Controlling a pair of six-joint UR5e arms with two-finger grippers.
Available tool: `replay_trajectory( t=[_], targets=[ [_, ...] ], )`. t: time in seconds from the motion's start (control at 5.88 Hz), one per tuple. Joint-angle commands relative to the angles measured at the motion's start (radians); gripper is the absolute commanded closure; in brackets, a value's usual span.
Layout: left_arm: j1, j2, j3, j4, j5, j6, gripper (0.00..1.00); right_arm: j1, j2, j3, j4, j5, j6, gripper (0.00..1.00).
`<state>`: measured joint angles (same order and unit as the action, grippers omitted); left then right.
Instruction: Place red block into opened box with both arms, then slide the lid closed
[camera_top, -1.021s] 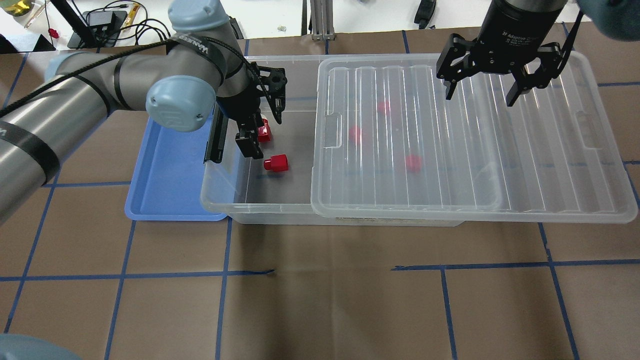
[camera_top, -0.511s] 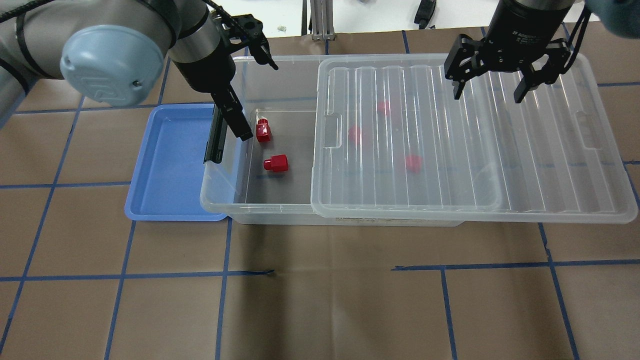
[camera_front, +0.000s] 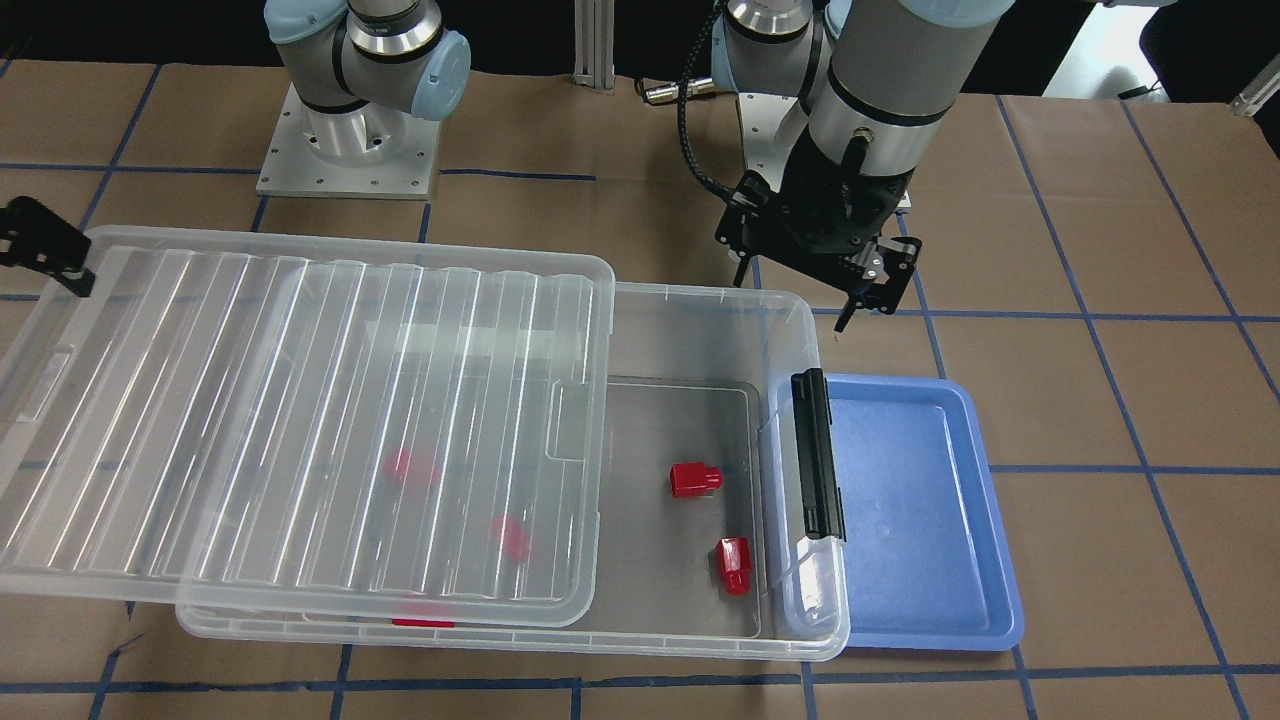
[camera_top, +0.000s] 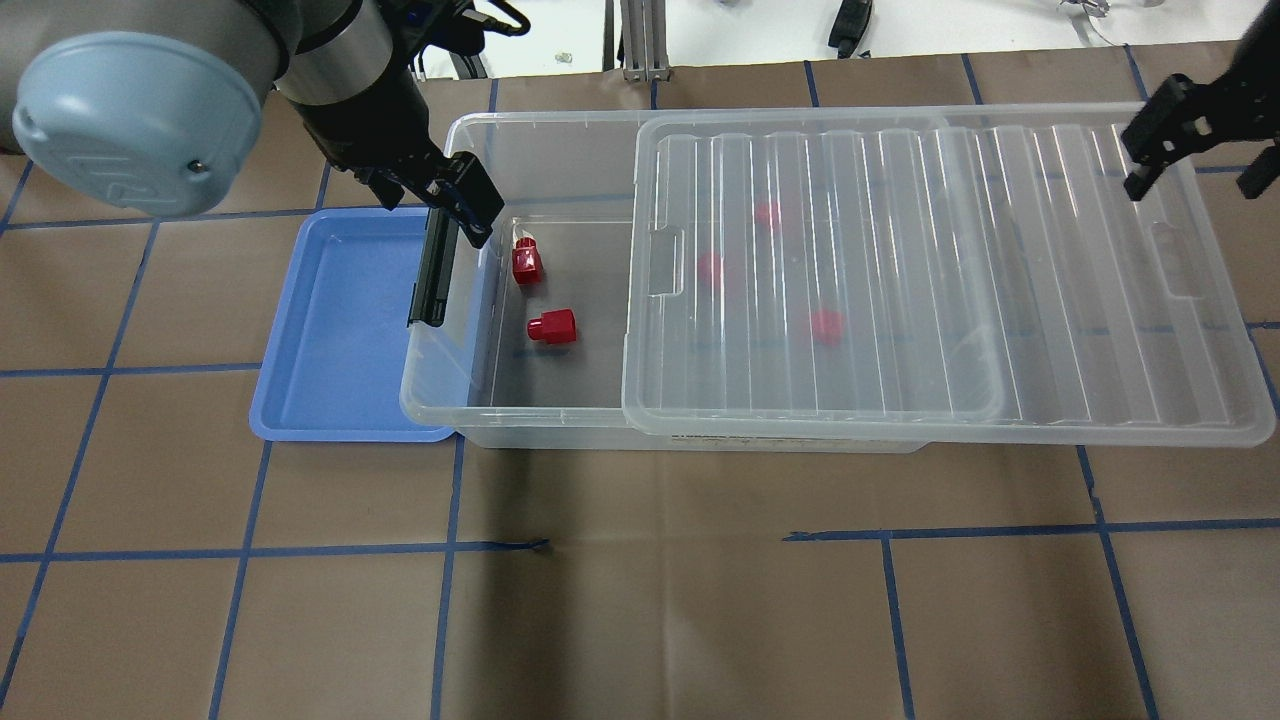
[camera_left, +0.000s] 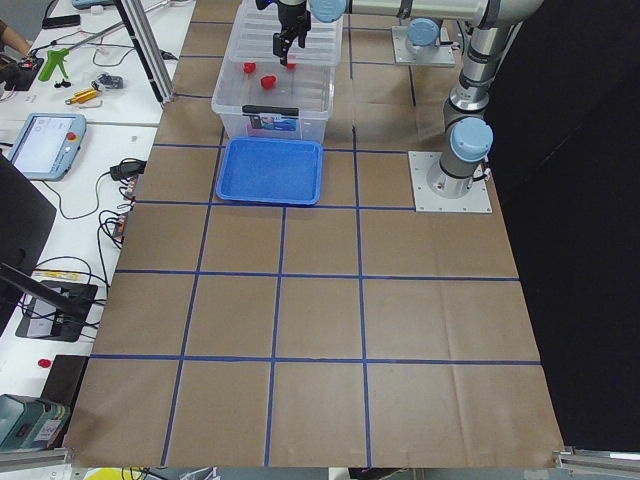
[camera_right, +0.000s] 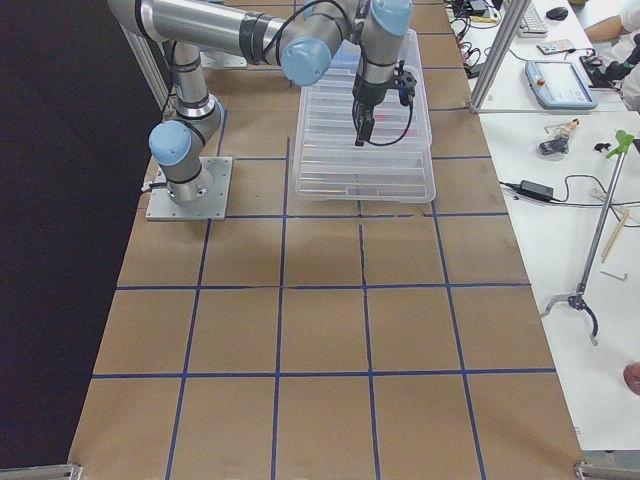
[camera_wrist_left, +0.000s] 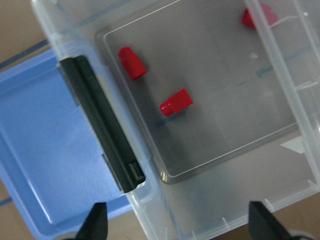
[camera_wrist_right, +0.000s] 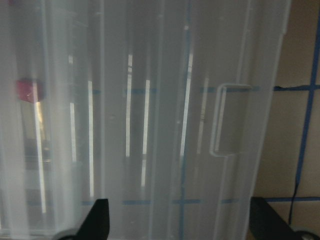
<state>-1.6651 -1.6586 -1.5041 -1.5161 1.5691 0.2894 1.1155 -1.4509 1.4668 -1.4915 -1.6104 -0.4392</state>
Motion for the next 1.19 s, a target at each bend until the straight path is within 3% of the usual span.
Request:
replay_trajectory(
  t=[0.0,0.51,0.85,1.02],
  targets=[
    [0.031,0.022,0.002,-0.045,0.025,-0.227,0.02,-0.184,0.062,0.038,-0.096,-0.075,-0.187,0.0],
    [0.031,0.062,0.002,-0.113,0.009,-0.259,0.02,-0.27,0.118,0.159,-0.228,-0.135,-0.198,0.0],
    [0.03,0.062,-0.008,-0.111,0.008,-0.257,0.02,-0.269,0.086,0.249,-0.224,-0.106,-0.187,0.0],
    [0.031,0.062,-0.011,-0.107,0.008,-0.256,0.02,-0.261,0.072,0.268,-0.214,-0.033,-0.162,0.0]
  ],
)
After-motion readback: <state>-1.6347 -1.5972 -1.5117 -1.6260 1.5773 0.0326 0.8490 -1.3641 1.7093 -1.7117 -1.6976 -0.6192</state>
